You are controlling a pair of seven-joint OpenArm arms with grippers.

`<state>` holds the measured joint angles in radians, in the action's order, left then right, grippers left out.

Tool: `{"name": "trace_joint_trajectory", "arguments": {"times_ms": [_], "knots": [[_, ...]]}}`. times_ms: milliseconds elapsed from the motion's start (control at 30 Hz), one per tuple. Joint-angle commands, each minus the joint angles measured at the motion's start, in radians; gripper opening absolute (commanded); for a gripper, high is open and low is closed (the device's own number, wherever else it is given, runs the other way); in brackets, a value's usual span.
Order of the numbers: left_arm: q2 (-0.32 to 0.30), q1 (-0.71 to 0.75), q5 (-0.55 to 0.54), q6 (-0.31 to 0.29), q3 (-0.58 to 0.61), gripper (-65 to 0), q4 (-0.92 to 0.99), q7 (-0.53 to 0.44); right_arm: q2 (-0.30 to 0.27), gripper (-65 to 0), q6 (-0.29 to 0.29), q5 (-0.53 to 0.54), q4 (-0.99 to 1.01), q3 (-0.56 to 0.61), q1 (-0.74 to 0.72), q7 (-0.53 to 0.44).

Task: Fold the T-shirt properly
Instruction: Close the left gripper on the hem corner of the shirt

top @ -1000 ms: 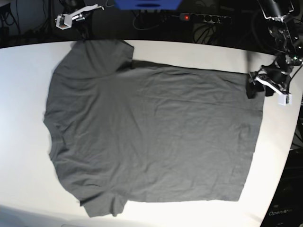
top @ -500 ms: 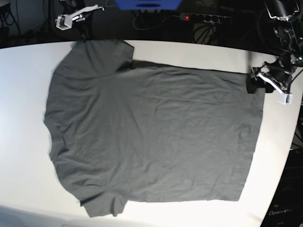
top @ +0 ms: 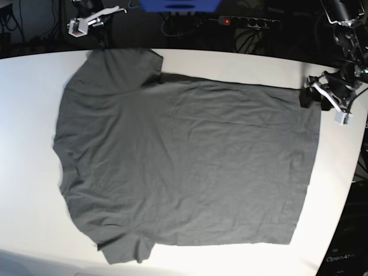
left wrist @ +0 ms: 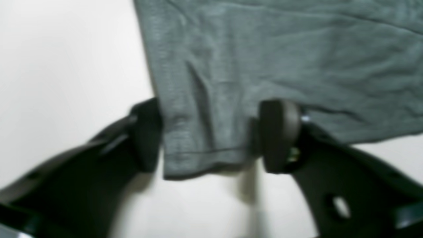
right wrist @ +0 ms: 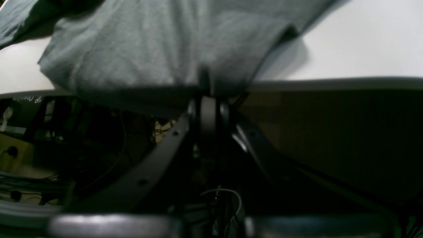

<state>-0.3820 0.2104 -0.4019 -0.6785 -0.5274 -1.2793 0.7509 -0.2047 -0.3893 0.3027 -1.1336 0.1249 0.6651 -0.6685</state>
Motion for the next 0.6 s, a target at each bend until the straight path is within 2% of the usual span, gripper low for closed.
{"name": "trace_joint_trajectory", "arguments": {"times_ms": [0, 67, 133, 200, 333, 467, 567], "knots": [[0.027, 0.045, 0.133, 0.006, 0.016, -30.3, 0.036, 0.221, -0.009, -64.3, -0.003, 0.011, -0.01, -0.001, 0.003, -0.033], [0.027, 0.045, 0.131, -0.02, 0.016, -40.7, 0.036, 0.221, -0.009, -64.3, -0.003, 0.011, -0.01, -0.001, 0.003, -0.033], [0.028, 0.044, 0.134, -0.02, 0.016, -50.5, 0.039, 0.221, -0.009, -64.3, -0.003, 0.011, -0.01, -0.001, 0.003, -0.033], [0.028, 0.036, 0.134, -0.02, 0.016, -57.6, 0.066, 0.221, -0.009, -64.3, -0.003, 0.011, -0.01, -0.001, 0.003, -0.033], [0.028, 0.028, 0.133, -0.02, 0.016, -62.4, 0.128, 0.209, -0.009, -64.3, -0.003, 0.011, -0.01, -0.001, 0.003, -0.033], [0.028, 0.017, 0.126, -0.02, 0.016, -62.4, 0.145, 0.209, -0.009, -64.3, -0.003, 0.011, -0.01, -0.001, 0.003, -0.033], [0.028, 0.017, 0.125, -0.02, 0.016, -62.4, 0.143, 0.209, -0.029, -64.3, -0.003, 0.011, -0.01, 0.0, 0.005, -0.033]]}}
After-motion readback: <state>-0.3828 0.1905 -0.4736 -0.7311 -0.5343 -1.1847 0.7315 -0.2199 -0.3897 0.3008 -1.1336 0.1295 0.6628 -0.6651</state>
